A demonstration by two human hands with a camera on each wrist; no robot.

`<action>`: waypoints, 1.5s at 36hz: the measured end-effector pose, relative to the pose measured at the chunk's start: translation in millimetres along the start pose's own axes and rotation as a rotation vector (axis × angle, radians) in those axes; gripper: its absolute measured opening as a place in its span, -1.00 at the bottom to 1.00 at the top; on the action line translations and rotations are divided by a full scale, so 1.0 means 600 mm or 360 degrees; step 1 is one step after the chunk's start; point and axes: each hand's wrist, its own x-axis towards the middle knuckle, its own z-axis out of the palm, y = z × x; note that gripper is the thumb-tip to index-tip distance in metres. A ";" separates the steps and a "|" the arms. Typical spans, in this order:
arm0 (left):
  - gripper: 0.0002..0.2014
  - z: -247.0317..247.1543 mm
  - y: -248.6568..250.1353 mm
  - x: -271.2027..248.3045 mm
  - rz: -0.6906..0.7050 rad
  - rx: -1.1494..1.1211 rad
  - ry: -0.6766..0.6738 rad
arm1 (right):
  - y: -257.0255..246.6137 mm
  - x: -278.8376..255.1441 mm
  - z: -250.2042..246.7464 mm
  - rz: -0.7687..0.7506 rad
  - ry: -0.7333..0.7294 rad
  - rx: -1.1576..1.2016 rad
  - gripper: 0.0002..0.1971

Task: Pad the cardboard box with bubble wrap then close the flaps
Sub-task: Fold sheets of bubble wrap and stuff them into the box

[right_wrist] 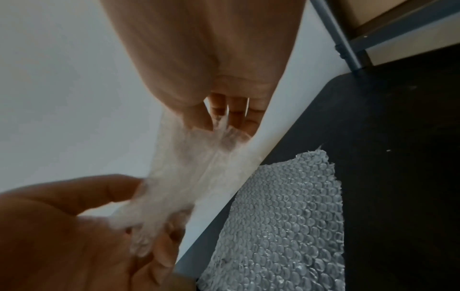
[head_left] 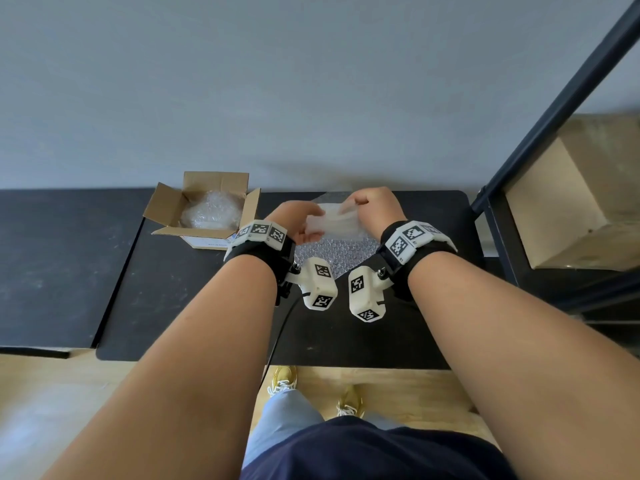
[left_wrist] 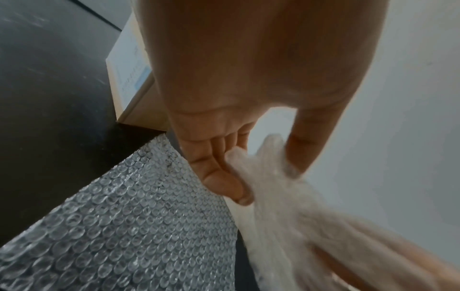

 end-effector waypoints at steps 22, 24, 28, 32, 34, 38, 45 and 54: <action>-0.66 -0.116 0.037 0.009 0.0704 0.0441 0.0445 | -0.126 0.028 0.071 -0.0094 -0.0049 -0.0292 -0.69; -0.64 -0.144 0.038 0.013 0.0717 0.0486 0.0516 | -0.144 0.032 0.092 -0.0109 0.0009 -0.0256 -0.75; -0.69 -0.213 0.040 0.011 0.0683 0.0530 0.0596 | -0.185 0.035 0.140 -0.0079 0.0085 -0.0206 -0.75; -0.76 -0.291 0.039 0.015 0.0688 0.0743 0.0688 | -0.224 0.037 0.197 -0.0071 0.0092 -0.0153 -0.76; -0.79 -0.328 0.037 0.018 0.0667 0.0885 0.0748 | -0.241 0.039 0.224 -0.0053 0.0105 -0.0145 -0.76; -0.69 -0.394 0.041 0.027 0.0618 0.1092 0.0815 | -0.267 0.042 0.268 -0.0018 0.0097 -0.0148 -0.67; -0.67 -0.465 0.036 0.049 0.0608 0.1321 0.0849 | -0.293 0.046 0.338 -0.0081 0.0084 -0.0239 -0.41; -0.79 -0.501 0.004 0.060 0.0586 0.1179 0.0558 | -0.295 0.047 0.402 0.0008 0.0156 -0.0284 -0.55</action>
